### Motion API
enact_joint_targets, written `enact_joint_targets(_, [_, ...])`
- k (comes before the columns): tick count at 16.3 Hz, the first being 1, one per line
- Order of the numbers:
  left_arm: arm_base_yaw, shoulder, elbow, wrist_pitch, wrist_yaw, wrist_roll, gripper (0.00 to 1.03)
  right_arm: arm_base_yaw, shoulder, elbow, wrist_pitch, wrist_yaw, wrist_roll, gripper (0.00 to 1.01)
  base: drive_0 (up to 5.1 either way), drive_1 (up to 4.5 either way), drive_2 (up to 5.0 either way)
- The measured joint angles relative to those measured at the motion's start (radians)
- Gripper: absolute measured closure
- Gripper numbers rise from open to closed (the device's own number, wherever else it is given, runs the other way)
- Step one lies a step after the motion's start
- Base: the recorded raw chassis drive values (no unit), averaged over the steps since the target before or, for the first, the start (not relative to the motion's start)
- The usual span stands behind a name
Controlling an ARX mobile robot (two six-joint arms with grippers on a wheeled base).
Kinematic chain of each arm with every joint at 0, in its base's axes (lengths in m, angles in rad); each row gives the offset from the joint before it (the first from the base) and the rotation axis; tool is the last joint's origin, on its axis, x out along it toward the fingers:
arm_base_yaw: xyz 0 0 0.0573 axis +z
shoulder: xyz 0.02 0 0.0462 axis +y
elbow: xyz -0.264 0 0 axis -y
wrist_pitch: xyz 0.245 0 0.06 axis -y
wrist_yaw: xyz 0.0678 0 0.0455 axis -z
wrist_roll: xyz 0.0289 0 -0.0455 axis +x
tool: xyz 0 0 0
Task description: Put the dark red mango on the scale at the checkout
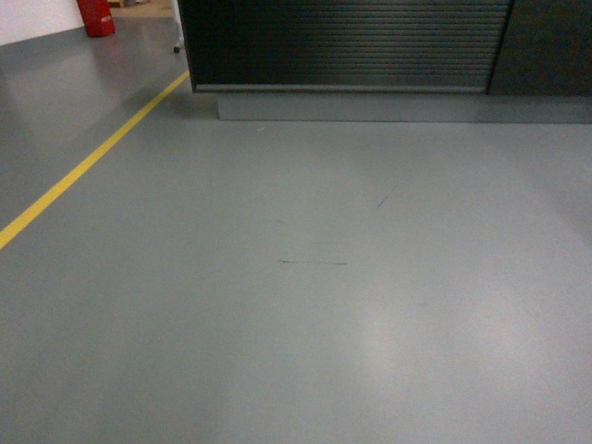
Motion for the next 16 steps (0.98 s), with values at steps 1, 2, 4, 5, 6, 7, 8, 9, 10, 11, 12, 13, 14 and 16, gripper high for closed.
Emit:
enact_joint_targets(1, [0.0,0.0,0.0,0.0,0.0,0.0,0.05,0.0,0.0,0.0,0.0,0.0,0.0,0.03,0.0,0.0,0.0])
enact_joint_targets(2, [0.0,0.0,0.0,0.0,0.0,0.0,0.05,0.0,0.0,0.0,0.0,0.0,0.0,0.03,0.0,0.0,0.0])
enact_joint_targets(4, [0.0,0.0,0.0,0.0,0.0,0.0,0.05,0.0,0.0,0.0,0.0,0.0,0.0,0.03,0.0,0.45,-0.4])
enact_joint_targets(5, [0.0,0.0,0.0,0.0,0.0,0.0,0.05,0.0,0.0,0.0,0.0,0.0,0.0,0.03,0.0,4.25,-4.3])
enact_joint_targets(6, [0.0,0.0,0.0,0.0,0.0,0.0,0.05,0.0,0.0,0.0,0.0,0.0,0.0,0.03,0.0,4.26,-4.3])
enact_joint_targets(7, [0.0,0.0,0.0,0.0,0.0,0.0,0.05,0.0,0.0,0.0,0.0,0.0,0.0,0.03,0.0,4.3,-4.2])
enact_joint_targets(8, [0.0,0.0,0.0,0.0,0.0,0.0,0.05,0.0,0.0,0.0,0.0,0.0,0.0,0.03,0.0,4.31,-4.2])
enact_joint_targets(9, [0.0,0.0,0.0,0.0,0.0,0.0,0.05,0.0,0.0,0.0,0.002,0.0,0.0,0.03,0.1,4.33,-4.2])
enact_joint_targets(10, [0.0,0.0,0.0,0.0,0.0,0.0,0.05,0.0,0.0,0.0,-0.002,0.0,0.0,0.03,0.0,4.31,-4.2])
enact_joint_targets(11, [0.0,0.0,0.0,0.0,0.0,0.0,0.05,0.0,0.0,0.0,0.0,0.0,0.0,0.03,0.0,4.31,-4.2])
enact_joint_targets(12, [0.0,0.0,0.0,0.001,0.0,0.0,0.05,0.0,0.0,0.0,-0.001,0.0,0.0,0.03,0.0,4.3,-4.3])
enact_joint_targets(13, [0.0,0.0,0.0,0.0,0.0,0.0,0.05,0.0,0.0,0.0,0.0,0.0,0.0,0.03,0.0,4.3,-4.3])
enact_joint_targets(14, [0.0,0.0,0.0,0.001,0.0,0.0,0.05,0.0,0.0,0.0,-0.003,0.0,0.0,0.03,0.0,4.34,-4.2])
enact_joint_targets(16, [0.0,0.0,0.0,0.002,0.0,0.0,0.05,0.0,0.0,0.0,-0.001,0.0,0.0,0.03,0.1,4.41,-4.2])
